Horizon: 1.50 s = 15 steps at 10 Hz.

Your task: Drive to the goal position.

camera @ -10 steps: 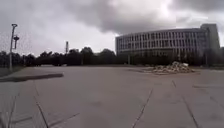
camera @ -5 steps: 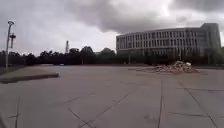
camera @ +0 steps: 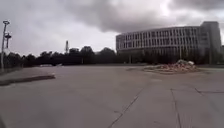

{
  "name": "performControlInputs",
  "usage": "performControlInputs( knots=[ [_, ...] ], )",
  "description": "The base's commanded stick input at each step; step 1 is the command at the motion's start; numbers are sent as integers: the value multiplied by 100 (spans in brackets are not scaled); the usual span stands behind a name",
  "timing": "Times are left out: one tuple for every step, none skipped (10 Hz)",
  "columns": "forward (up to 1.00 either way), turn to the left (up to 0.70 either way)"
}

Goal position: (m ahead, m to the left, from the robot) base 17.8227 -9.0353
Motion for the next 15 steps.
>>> performControlInputs(
  knots=[
    [85,-3],
    [85,-3],
    [85,-3],
    [85,-4],
    [85,-4],
    [85,-5],
    [85,-5],
    [85,-5],
    [85,-5],
    [85,-5],
    [85,-5],
    [85,-7],
    [85,-8],
    [85,-9],
    [85,-11]
  ],
)
